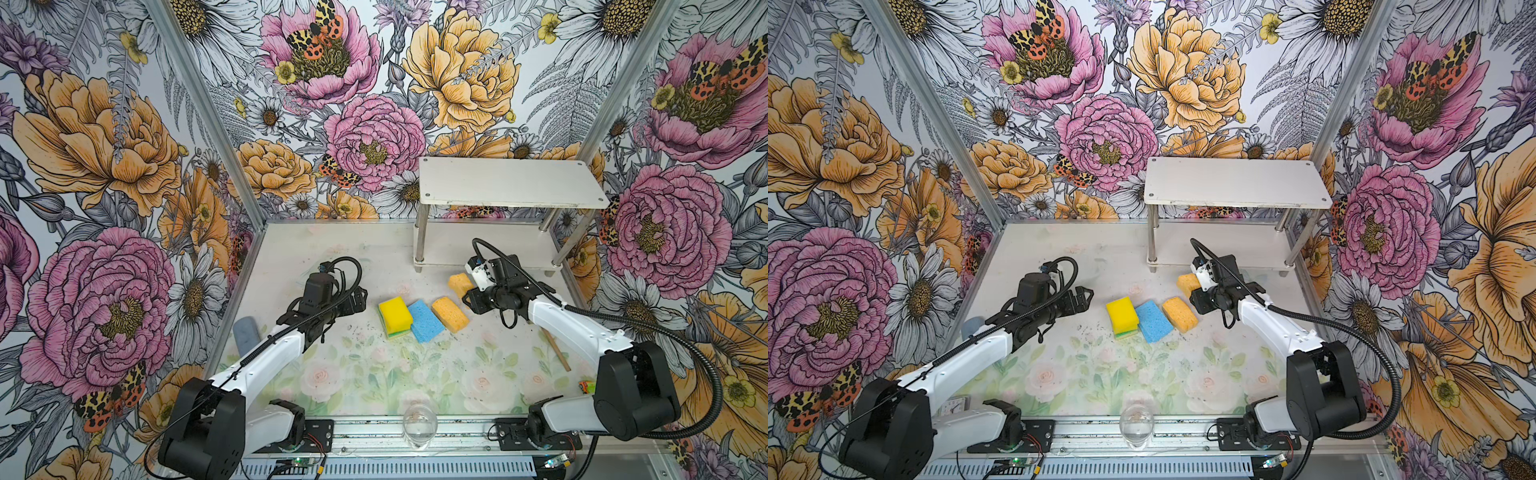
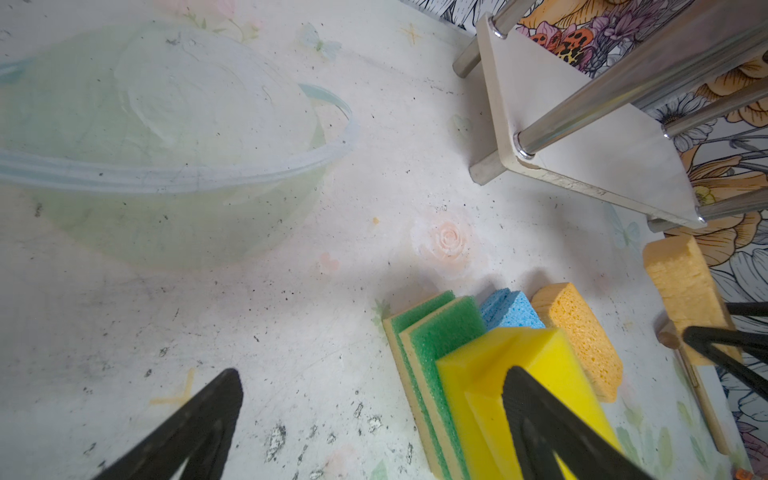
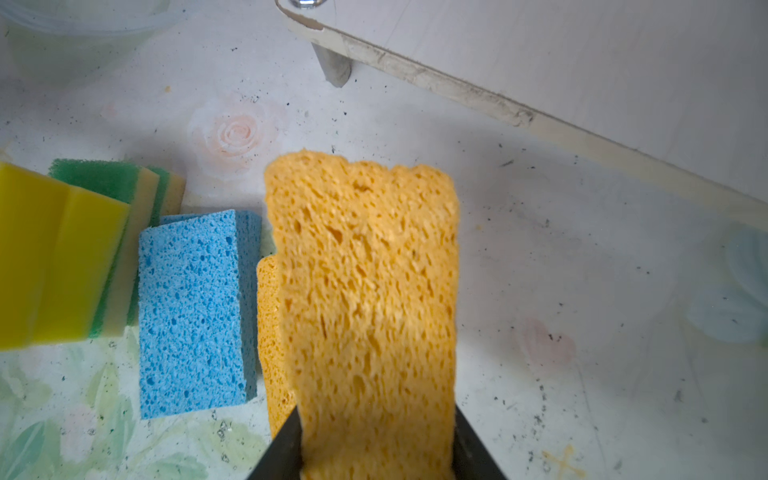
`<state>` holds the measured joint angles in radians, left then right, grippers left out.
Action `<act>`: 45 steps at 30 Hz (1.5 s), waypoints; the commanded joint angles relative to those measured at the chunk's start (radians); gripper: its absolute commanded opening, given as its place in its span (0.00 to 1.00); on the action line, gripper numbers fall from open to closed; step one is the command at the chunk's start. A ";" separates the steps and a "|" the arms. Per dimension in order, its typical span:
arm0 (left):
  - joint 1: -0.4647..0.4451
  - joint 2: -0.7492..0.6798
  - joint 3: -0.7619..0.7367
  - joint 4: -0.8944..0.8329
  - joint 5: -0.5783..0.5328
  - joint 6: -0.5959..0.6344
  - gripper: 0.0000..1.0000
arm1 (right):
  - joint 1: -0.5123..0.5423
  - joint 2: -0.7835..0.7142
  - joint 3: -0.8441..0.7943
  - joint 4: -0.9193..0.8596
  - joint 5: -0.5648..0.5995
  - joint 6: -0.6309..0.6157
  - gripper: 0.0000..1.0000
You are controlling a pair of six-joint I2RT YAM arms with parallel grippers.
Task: Place and organize the cleaning sponges onto the shelf
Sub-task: 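Lift the orange-yellow sponge with the right gripper and carry it onto the shelf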
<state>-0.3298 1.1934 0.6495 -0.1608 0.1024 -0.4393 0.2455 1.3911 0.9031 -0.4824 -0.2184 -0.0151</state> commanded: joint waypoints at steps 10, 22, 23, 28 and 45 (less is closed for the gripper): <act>-0.005 0.029 0.063 -0.002 0.029 0.015 0.99 | -0.172 -0.027 0.064 0.002 0.052 -0.011 0.07; -0.006 0.074 0.095 -0.017 0.042 0.036 0.99 | -0.358 0.050 0.143 0.004 0.035 -0.050 0.12; -0.011 0.074 0.092 -0.015 0.042 0.034 0.99 | -0.370 0.058 0.151 0.004 0.032 -0.054 0.12; -0.014 0.068 0.081 -0.009 0.047 0.025 0.99 | -0.418 0.100 0.173 0.018 0.021 -0.072 0.12; -0.020 0.022 0.055 0.009 0.041 -0.003 0.99 | -0.515 0.189 0.228 0.138 0.040 -0.093 0.12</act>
<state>-0.3386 1.2369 0.7040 -0.1757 0.1280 -0.4248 -0.2634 1.5547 1.0943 -0.3973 -0.1986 -0.0887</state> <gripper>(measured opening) 0.989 0.444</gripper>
